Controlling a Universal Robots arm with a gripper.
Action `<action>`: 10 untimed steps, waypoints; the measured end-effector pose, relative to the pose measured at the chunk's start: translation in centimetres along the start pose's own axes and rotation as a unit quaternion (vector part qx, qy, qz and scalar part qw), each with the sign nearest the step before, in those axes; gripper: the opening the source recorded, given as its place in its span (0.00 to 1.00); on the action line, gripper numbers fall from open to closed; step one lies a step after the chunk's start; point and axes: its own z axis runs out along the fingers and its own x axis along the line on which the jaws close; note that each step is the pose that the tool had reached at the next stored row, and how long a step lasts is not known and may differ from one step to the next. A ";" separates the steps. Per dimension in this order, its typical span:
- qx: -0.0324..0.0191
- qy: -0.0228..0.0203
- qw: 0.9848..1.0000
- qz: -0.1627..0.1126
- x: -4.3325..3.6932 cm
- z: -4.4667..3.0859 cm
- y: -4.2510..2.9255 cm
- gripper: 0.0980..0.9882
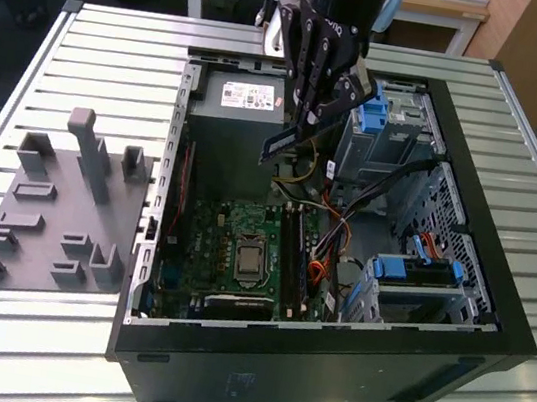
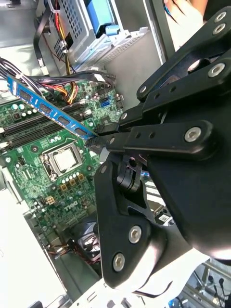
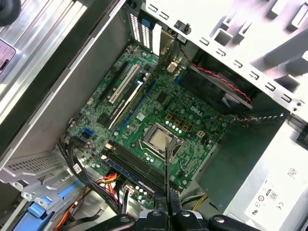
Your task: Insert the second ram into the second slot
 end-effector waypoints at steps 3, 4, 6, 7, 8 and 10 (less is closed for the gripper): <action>0.000 0.000 1.000 -0.005 -0.01 0.00 0.02 0.04; 0.000 0.000 1.000 -0.007 -0.01 0.00 0.01 0.04; 0.000 0.000 1.000 -0.012 -0.02 0.00 0.02 0.04; 0.000 0.000 1.000 -0.014 -0.02 0.00 0.02 0.04; 0.000 0.001 1.000 -0.016 -0.02 0.00 0.02 0.04; 0.000 0.001 1.000 -0.020 -0.02 0.00 0.02 0.04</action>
